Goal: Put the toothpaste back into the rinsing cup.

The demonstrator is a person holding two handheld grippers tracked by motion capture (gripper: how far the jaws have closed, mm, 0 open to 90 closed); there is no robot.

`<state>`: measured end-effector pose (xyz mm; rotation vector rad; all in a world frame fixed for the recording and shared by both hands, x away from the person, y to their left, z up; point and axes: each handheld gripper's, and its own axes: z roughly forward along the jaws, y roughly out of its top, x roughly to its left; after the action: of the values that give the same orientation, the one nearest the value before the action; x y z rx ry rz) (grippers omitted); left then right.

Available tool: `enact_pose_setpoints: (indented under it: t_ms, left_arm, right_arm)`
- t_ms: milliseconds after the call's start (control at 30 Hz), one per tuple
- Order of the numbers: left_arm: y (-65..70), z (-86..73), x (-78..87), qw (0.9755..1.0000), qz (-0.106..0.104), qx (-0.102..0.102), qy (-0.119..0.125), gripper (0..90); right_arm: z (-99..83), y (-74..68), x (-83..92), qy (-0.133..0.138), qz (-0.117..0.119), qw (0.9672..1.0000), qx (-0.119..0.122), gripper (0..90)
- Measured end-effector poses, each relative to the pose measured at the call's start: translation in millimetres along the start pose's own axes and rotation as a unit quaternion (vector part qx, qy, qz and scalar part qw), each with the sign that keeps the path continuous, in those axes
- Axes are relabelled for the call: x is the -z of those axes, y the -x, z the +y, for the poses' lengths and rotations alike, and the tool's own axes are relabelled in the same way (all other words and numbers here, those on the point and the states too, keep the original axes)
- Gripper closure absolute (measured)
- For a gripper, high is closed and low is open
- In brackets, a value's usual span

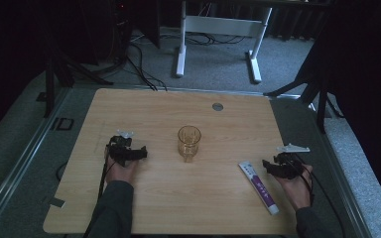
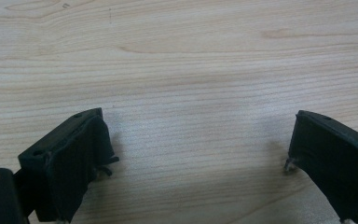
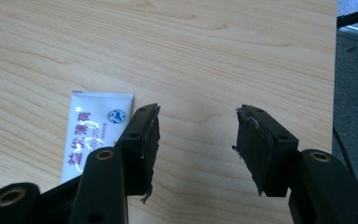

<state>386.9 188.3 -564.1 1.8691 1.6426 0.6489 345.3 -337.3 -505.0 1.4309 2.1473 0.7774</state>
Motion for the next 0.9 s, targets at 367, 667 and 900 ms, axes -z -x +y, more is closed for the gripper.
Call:
enact_pose_setpoints:
  t_ms: [367, 667, 900]
  left_arm:
    - [-0.1, 0.0, 0.0, 1.0, 0.0, 0.0, 0.0, 4.0]
    - [0.0, 0.0, 0.0, 1.0, 0.0, 0.0, 0.0, 4.0]
    - [-0.1, 0.1, -0.1, 1.0, 0.0, 0.0, 0.0, 4.0]
  right_arm:
    - [5.1, -5.6, -0.5, -0.006, 0.007, 0.9999, 0.007, 47.4]
    - [5.5, -6.8, 5.0, -0.017, 0.011, 0.9997, 0.012, 47.3]
    - [6.7, -6.8, 7.2, -0.021, 0.011, 0.9996, 0.018, 47.1]
